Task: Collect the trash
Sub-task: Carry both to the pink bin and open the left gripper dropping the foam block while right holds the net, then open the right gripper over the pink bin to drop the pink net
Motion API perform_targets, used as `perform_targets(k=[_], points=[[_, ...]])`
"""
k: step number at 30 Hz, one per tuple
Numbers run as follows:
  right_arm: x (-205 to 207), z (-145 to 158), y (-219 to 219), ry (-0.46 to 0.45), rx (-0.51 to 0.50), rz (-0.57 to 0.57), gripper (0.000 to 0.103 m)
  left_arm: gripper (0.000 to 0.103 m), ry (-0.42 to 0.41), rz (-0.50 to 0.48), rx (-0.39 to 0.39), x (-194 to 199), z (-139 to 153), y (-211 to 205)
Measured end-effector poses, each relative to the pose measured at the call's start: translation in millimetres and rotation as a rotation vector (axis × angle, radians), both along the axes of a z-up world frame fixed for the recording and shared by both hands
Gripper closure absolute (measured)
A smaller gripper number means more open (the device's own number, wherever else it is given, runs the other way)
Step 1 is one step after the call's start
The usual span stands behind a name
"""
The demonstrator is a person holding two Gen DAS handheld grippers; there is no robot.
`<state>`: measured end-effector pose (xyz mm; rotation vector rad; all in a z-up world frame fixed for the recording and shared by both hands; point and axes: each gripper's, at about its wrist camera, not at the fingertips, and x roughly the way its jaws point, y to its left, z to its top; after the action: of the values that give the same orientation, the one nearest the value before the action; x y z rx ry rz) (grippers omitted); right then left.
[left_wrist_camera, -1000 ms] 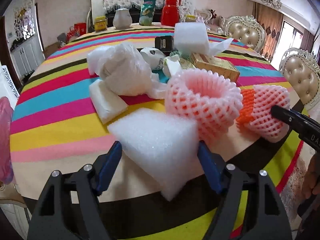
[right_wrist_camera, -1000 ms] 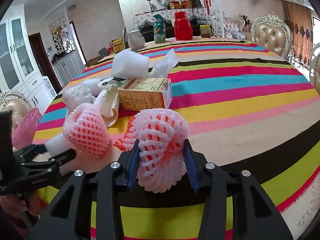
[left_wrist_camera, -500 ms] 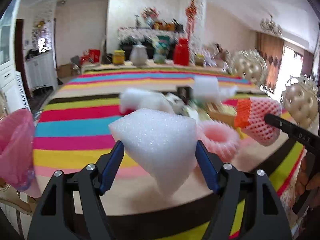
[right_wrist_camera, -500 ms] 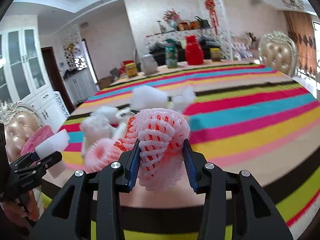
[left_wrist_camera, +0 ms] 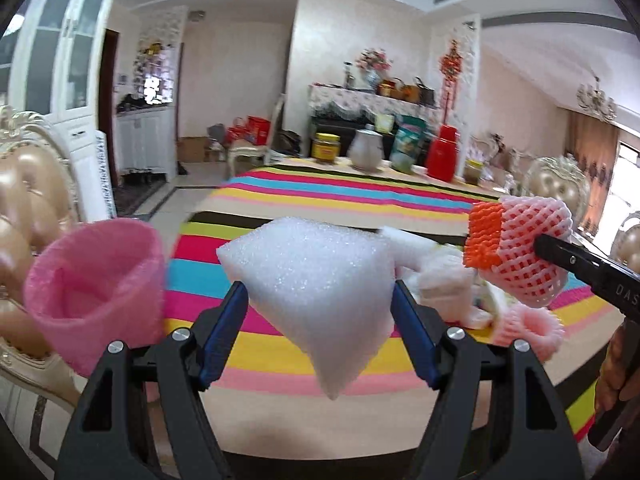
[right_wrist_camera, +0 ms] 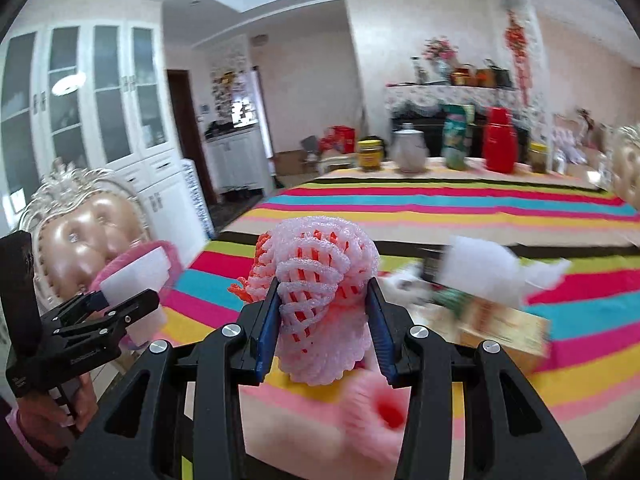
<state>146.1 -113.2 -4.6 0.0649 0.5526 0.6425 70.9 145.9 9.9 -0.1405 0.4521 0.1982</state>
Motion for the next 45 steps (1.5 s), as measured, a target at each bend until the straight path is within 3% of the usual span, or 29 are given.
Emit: perform_targets(k=[8, 16, 28, 35, 41, 45], points=[[-5.4, 6.6, 87.7, -0.008, 0.009, 0.17, 0.061, 0.032, -0.018, 0.136, 0.046, -37.3, 9.3, 79.8], [-4.7, 10.5, 182.4, -0.016, -0.008, 0.322, 0.061, 0.032, 0.005, 0.223, 0.007, -50.9, 13.6, 164.5], [12.8, 3.8, 305.7, -0.01, -0.053, 0.424, 0.061, 0.032, 0.049, 0.298, -0.045, -28.9, -3.9, 262.4], [19.3, -11.7, 344.8, 0.017, -0.077, 0.452, 0.06, 0.032, 0.079, 0.373, -0.062, -22.3, -21.8, 297.0], [23.4, -31.6, 364.9, 0.058, -0.105, 0.49, 0.045, 0.027, 0.097, 0.416, -0.036, -17.0, -29.3, 304.6], [25.2, -36.1, 357.9, 0.08, -0.1, 0.475, 0.03, 0.015, 0.093, 0.435, -0.007, -19.6, -27.6, 301.4]])
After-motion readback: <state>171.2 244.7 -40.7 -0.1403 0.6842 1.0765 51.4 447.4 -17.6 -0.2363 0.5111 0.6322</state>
